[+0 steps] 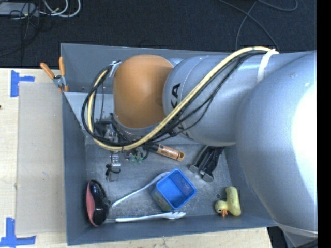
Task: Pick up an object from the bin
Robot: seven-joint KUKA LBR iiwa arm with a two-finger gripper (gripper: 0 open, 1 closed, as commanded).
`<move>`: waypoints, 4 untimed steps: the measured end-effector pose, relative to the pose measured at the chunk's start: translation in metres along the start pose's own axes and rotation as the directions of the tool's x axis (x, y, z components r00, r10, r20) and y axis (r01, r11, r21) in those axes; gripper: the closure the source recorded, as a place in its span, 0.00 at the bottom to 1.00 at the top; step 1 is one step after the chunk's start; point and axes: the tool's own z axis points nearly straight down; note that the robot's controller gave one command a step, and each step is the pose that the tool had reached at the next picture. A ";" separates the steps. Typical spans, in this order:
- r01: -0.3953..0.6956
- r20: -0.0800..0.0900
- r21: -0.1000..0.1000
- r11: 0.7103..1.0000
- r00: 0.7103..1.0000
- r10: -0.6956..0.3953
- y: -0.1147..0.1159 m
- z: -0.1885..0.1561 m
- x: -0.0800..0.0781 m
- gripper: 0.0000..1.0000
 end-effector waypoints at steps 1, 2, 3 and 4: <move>0.220 0.006 -0.001 0.975 0.975 -0.220 -0.007 0.023 0.025 0.00; 0.394 0.000 0.000 0.919 0.919 -0.394 -0.012 0.045 0.032 0.00; 0.596 -0.004 -0.001 0.803 0.803 -0.596 -0.044 0.072 0.056 0.00; 0.699 0.009 0.002 0.715 0.715 -0.699 -0.065 0.099 0.064 1.00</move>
Offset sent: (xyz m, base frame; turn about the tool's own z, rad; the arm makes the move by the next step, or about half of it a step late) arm -0.0251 -0.0136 -0.0472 -0.4014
